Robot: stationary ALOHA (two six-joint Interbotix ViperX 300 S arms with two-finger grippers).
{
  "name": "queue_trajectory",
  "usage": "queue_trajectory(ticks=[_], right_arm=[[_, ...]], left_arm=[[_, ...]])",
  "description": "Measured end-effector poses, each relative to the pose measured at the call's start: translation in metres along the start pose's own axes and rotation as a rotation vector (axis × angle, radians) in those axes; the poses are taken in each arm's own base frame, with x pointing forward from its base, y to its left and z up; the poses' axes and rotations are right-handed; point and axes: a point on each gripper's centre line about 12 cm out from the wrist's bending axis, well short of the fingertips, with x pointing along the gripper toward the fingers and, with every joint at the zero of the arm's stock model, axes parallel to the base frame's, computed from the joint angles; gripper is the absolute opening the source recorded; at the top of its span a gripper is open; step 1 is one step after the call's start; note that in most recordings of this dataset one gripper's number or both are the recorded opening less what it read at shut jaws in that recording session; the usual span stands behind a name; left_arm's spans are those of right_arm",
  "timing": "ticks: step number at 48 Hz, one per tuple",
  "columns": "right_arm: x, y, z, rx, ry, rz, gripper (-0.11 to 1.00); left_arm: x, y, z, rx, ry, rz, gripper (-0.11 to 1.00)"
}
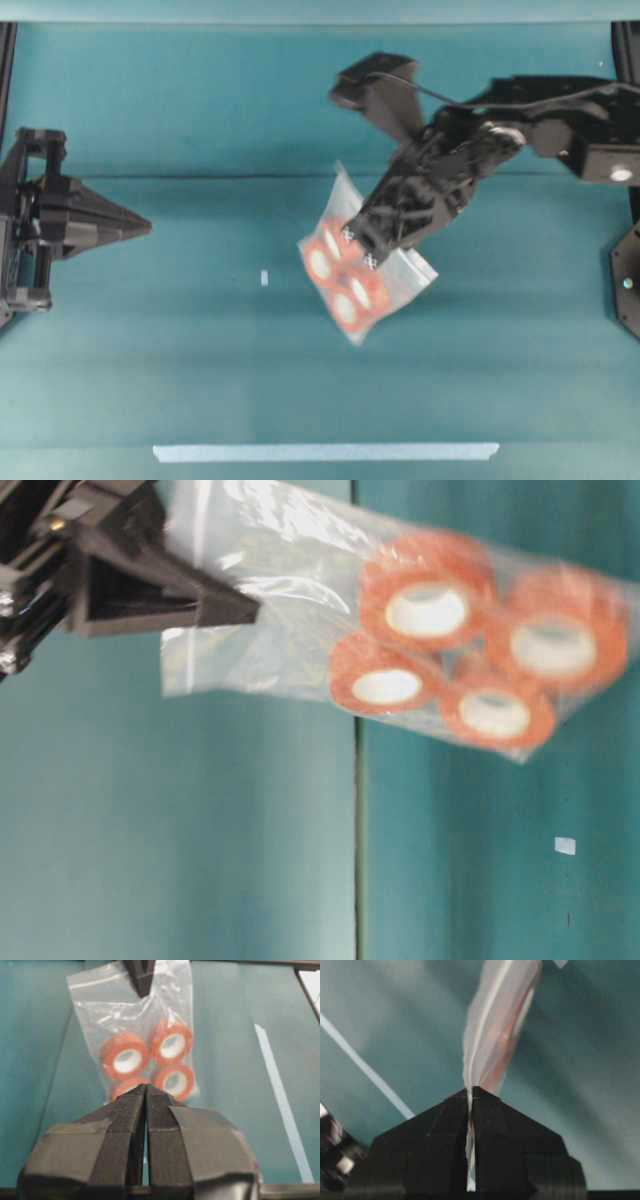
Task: Hand over the clear zip bag and make it stand upright.
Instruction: 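Lift the bag with the right gripper and swing it to center, hanging vertically, then open the left gripper and move it toward the hanging bag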
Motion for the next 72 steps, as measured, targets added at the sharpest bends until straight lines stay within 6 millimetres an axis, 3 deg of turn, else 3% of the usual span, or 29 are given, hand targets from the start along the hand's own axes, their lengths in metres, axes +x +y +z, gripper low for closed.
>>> queue_trajectory(ticks=[17,45,51,60,64,72], right_arm=[[-0.006,0.039,0.019,-0.332,0.120,-0.102,0.00],[-0.007,0.044,0.022,-0.662,0.107,-0.256,0.00],[-0.007,0.045,0.023,-0.679,0.089,-0.259,0.00],[-0.005,0.048,0.026,-0.698,0.052,-0.256,0.00],[-0.003,0.047,0.027,-0.700,0.045,-0.256,0.00],[0.001,0.045,0.026,-0.702,0.045,-0.258,0.00]], left_arm=[[-0.001,0.000,0.000,-0.060,0.000,-0.001,-0.01],[-0.003,0.001,0.008,-0.079,-0.058,0.001,0.00],[-0.004,0.003,0.012,-0.082,-0.091,0.008,0.17],[-0.002,0.005,0.011,-0.083,-0.089,0.019,0.72],[0.000,0.006,0.010,-0.081,-0.083,0.024,0.91],[0.001,0.007,0.008,-0.083,-0.075,0.026,0.89]])
